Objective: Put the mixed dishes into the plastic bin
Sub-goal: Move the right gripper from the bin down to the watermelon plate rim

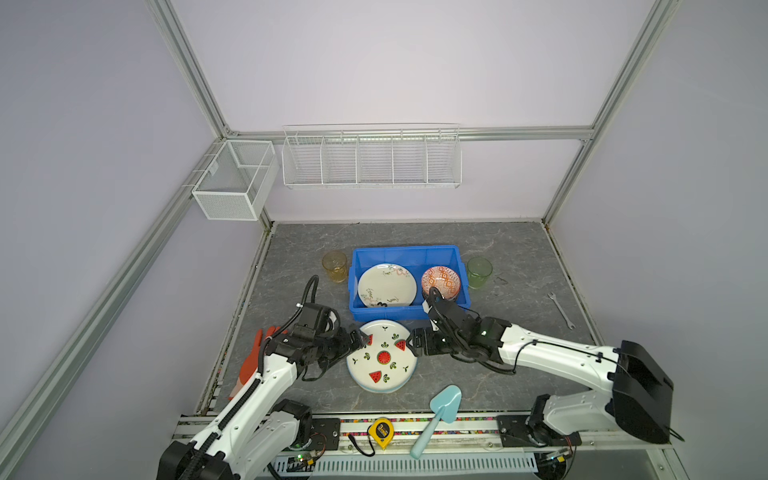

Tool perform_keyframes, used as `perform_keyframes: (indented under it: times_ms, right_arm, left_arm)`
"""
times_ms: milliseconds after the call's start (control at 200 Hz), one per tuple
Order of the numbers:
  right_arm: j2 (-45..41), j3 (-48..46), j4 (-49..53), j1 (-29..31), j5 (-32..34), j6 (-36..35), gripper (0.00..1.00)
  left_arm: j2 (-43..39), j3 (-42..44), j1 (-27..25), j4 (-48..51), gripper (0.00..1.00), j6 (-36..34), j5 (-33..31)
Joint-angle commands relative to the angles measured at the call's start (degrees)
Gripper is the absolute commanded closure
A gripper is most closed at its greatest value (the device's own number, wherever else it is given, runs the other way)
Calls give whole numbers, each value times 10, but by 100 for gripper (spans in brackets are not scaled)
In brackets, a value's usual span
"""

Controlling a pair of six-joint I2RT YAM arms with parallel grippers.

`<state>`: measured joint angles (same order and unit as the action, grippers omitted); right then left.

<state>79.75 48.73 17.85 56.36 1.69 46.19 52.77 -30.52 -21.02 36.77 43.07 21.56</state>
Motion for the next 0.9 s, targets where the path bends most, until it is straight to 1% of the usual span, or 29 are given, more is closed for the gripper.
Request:
perform_keyframes:
  times_ms: [0, 170, 385, 510, 765, 785, 895]
  right_arm:
    - [18, -8, -31, 2, 14, 14, 8]
    - [38, -7, -45, 2, 3, 5, 8]
    - [68, -13, -88, 3, -26, 12, 8]
    - [89, 2, -90, 5, -36, 8, 7]
    - [116, 13, -100, 23, -30, 20, 7]
    - [117, 29, -101, 26, -29, 21, 7]
    - [124, 41, -100, 36, -19, 27, 7]
  left_arm:
    - [2, 12, -2, -25, 1, 11, -29]
    - [2, 24, -2, -31, 0, 13, -43]
    - [22, 31, -5, -53, 0, 24, -39]
    - [26, 31, -6, -55, 0, 20, -39]
    - [32, 34, -8, -61, 0, 19, -28]
    - [33, 35, -8, -62, 0, 20, -25]
    - [38, 39, -8, -70, 1, 19, -19]
